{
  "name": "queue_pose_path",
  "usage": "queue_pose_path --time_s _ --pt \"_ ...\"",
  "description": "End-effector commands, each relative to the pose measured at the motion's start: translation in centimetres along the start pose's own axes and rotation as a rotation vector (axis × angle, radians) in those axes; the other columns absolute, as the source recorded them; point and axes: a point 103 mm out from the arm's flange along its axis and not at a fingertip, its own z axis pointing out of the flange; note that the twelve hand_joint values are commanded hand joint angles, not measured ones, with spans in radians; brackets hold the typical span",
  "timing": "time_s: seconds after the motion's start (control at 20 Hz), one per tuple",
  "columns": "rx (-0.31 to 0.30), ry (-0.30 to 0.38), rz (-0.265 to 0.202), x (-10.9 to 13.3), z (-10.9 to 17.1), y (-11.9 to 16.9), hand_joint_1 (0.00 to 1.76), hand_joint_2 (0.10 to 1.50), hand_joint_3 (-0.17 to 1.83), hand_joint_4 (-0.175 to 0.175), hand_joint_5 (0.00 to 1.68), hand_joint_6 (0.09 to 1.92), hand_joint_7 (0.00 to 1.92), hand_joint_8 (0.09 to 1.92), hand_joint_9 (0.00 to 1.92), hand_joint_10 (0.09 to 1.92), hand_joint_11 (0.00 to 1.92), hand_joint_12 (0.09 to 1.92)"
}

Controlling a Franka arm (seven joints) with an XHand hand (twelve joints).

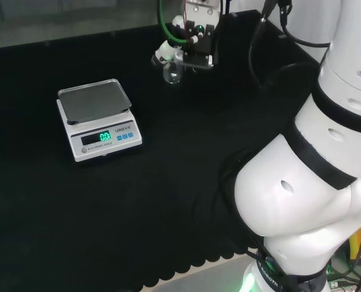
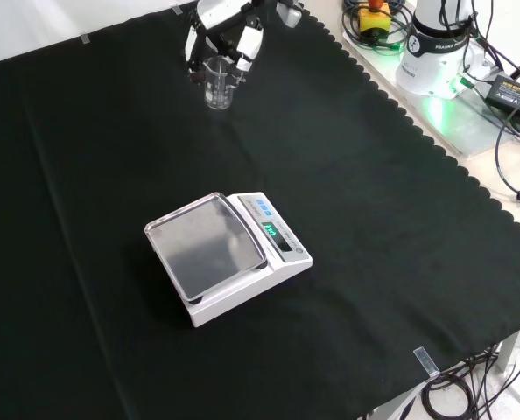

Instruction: Put the beaker on the electronic balance.

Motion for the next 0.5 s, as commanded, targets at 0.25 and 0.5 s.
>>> queue_pose_path --time_s 0.25,0.5 --pt "0.024 -0.021 -0.029 1.38 0.09 -0.02 1.16 1.09 0.02 -0.175 1.02 0.94 1.27 0.71 1.72 0.21 1.68 0.44" --pt "0.030 -0.010 -0.053 1.22 0.10 0.15 1.16 1.09 0.02 -0.175 1.01 0.95 1.27 0.71 1.72 0.22 1.68 0.45"
